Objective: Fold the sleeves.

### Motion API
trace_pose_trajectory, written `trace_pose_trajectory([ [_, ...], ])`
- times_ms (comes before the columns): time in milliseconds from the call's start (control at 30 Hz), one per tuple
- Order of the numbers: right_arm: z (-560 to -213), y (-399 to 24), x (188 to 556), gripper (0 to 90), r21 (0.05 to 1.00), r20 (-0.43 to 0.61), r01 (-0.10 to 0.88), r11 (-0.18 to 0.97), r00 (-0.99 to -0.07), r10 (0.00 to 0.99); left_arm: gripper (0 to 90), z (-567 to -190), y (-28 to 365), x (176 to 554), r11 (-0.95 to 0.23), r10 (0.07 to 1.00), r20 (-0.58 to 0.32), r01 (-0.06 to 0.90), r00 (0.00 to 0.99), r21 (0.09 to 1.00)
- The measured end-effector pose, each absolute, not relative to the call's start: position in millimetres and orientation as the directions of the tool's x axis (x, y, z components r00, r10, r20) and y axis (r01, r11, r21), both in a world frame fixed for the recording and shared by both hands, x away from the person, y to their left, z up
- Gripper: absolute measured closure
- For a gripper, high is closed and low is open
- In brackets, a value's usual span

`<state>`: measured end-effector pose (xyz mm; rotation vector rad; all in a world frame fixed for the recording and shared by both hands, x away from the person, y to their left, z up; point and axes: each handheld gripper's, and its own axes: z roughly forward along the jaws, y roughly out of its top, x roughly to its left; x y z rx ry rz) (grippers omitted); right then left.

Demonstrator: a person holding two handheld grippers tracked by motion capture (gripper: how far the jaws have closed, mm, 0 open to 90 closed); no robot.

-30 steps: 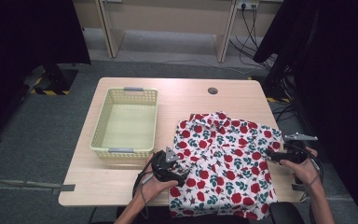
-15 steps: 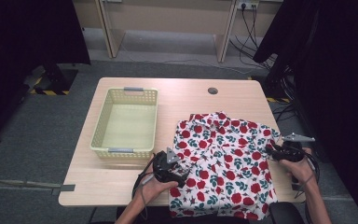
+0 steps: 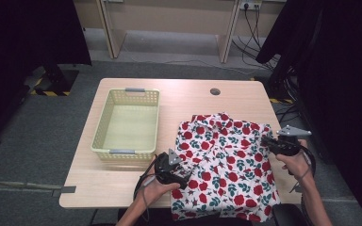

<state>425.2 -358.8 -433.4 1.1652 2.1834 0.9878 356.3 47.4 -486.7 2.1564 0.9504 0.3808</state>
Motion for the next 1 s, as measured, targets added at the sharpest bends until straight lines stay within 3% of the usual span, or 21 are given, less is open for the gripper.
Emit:
trace_pose_trajectory([
  [167, -436.1, -326.7, 413.2, 80.5, 0.751, -0.126, 0.452, 0.481, -0.617, 0.777, 0.0, -486.7, 47.5, 356.3, -0.455, 0.731, -0.023, 0.512, 0.682, 0.728],
  [333, -434.8, -316.0, 404.9, 65.1, 0.759, -0.084, 0.448, 0.473, -0.652, 0.753, 0.0, -486.7, 47.5, 356.3, -0.455, 0.731, -0.023, 0.512, 0.682, 0.728],
  [533, -421.2, -338.5, 417.0, 40.4, 0.770, -0.036, 0.525, 0.362, -0.530, 0.847, 0.0, -486.7, 47.5, 356.3, -0.455, 0.731, -0.023, 0.512, 0.682, 0.728],
  [767, -442.7, -367.1, 449.9, 24.4, 0.696, 0.049, 0.678, 0.235, -0.371, 0.927, 0.0, -486.7, 47.4, 356.3, -0.455, 0.731, -0.023, 0.512, 0.682, 0.728],
  [900, -453.9, -365.9, 468.0, 21.6, 0.677, 0.091, 0.706, 0.209, -0.362, 0.928, 0.0, -486.7, 47.5, 356.5, -0.457, 0.730, -0.022, 0.512, 0.683, 0.727],
  [1000, -460.4, -359.6, 481.5, 24.3, 0.661, 0.118, 0.722, 0.204, -0.369, 0.922, 0.0, -486.6, 47.4, 356.6, -0.457, 0.730, -0.022, 0.512, 0.683, 0.727],
])
